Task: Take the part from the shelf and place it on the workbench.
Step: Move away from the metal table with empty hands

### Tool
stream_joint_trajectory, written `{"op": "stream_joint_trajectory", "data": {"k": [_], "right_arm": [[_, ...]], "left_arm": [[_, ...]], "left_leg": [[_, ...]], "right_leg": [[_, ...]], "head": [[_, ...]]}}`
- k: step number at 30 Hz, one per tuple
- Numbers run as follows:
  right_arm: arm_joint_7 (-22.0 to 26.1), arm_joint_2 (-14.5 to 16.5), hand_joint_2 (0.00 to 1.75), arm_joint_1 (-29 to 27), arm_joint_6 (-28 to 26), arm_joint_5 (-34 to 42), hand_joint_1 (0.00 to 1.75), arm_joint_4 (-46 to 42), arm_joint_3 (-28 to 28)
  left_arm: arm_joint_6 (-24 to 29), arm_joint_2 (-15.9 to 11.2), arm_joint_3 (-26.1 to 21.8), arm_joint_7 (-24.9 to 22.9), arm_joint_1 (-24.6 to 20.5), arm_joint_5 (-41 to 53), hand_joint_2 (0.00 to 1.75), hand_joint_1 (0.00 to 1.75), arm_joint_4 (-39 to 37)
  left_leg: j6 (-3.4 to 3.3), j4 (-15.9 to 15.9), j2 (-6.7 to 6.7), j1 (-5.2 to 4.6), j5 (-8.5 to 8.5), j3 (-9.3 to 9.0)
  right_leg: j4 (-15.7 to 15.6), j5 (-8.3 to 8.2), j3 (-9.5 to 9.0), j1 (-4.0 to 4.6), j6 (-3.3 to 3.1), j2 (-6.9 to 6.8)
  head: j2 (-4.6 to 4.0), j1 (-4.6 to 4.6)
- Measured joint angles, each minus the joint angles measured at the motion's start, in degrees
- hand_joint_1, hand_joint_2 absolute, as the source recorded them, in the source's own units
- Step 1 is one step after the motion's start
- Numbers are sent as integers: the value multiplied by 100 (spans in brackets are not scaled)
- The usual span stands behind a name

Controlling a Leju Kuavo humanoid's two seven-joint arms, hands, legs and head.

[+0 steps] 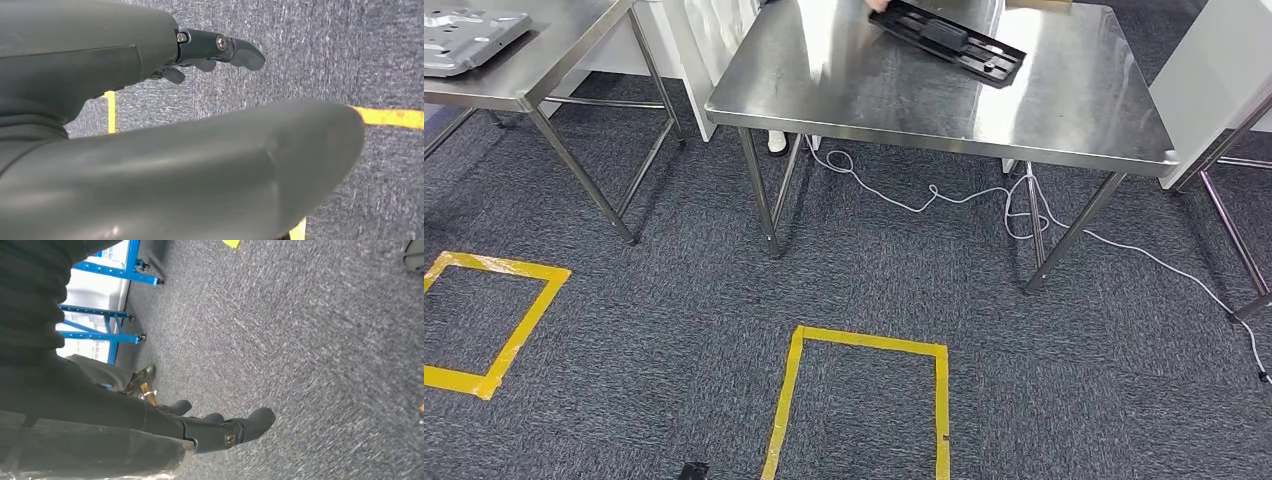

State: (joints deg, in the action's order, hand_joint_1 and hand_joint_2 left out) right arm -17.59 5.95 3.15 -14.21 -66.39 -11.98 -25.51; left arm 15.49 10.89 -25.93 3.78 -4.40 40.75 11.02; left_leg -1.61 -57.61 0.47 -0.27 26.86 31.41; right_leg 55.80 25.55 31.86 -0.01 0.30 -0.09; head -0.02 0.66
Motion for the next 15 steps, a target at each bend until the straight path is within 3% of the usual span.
{"op": "stream_joint_trajectory", "data": {"k": [6, 10, 15], "right_arm": [[0, -2, 175, 0, 11, 21, 0, 0, -85], [-48, -1, 0, 0, 18, 28, 0, 0, -110], [-111, 2, 0, -1, 102, 13, 0, 2, -135]], "left_arm": [[-8, 2, 26, -27, 0, 19, 0, 0, 0], [-45, 1, 50, -45, 0, 40, 0, 0, 0], [-104, -11, 65, -52, -2, 75, 0, 0, 0]], "left_leg": [[-2, -1, 0, -3, -3, -1], [-7, -14, 0, -3, -2, 7], [-32, -36, 0, -11, -4, 26]], "right_leg": [[0, -3, 0, 1, -1, 0], [-1, -13, 0, -12, -3, 0], [-4, -32, 1, -41, 19, 0]], "head": [[0, 0], [1, 1], [0, 2]]}}
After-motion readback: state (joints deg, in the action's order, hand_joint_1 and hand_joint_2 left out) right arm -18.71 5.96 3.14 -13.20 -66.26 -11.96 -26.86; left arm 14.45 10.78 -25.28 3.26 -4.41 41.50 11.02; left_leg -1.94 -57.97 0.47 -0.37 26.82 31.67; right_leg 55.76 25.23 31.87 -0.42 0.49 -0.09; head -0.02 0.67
